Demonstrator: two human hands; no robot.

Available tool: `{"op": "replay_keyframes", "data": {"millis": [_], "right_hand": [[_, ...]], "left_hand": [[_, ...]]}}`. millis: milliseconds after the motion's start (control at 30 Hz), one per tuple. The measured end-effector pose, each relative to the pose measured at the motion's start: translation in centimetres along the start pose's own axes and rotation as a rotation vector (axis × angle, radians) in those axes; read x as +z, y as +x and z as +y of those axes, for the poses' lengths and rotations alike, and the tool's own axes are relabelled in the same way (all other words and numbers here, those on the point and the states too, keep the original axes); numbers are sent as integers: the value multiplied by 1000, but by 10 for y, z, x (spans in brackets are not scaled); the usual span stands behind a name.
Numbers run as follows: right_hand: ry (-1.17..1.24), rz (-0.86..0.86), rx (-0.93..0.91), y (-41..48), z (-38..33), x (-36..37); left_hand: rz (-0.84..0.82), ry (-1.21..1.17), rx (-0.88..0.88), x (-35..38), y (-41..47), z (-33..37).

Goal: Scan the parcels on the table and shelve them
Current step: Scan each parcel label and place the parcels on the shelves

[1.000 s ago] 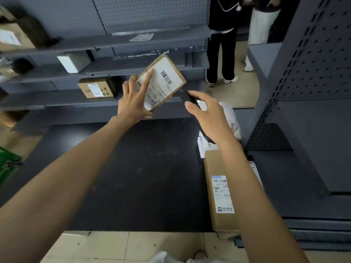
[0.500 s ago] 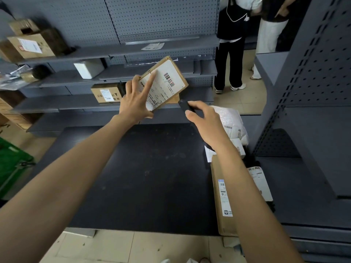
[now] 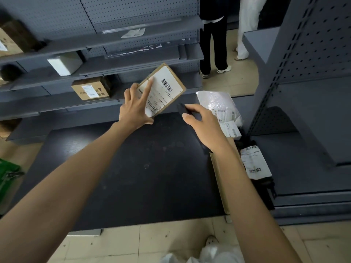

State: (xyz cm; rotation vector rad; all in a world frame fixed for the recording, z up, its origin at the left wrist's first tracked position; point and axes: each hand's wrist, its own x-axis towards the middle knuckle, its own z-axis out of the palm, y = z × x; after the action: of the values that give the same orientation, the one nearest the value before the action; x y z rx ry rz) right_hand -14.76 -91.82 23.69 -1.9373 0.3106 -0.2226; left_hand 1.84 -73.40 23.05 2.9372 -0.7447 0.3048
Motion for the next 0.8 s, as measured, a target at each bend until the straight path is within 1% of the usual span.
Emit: {"op": "replay_keyframes", "data": {"millis": [133, 233, 400, 567, 700, 800], "right_hand": [[8, 23, 92, -28, 18, 3], [-14, 113, 176, -56, 27, 10], [48, 260, 294, -113, 34, 41], [9, 347, 345, -166, 32, 49], [56, 412, 362, -203, 32, 40], [25, 478, 349, -227, 37, 26]], "left_hand": [[-108, -62, 55, 21, -5, 16], [-173, -127, 115, 33, -17, 30], [-240, -179, 285, 46, -54, 45], [-226, -193, 460, 47, -90, 69], [-242, -181, 579, 44, -129, 95], [-251, -152, 662, 40, -159, 122]]}}
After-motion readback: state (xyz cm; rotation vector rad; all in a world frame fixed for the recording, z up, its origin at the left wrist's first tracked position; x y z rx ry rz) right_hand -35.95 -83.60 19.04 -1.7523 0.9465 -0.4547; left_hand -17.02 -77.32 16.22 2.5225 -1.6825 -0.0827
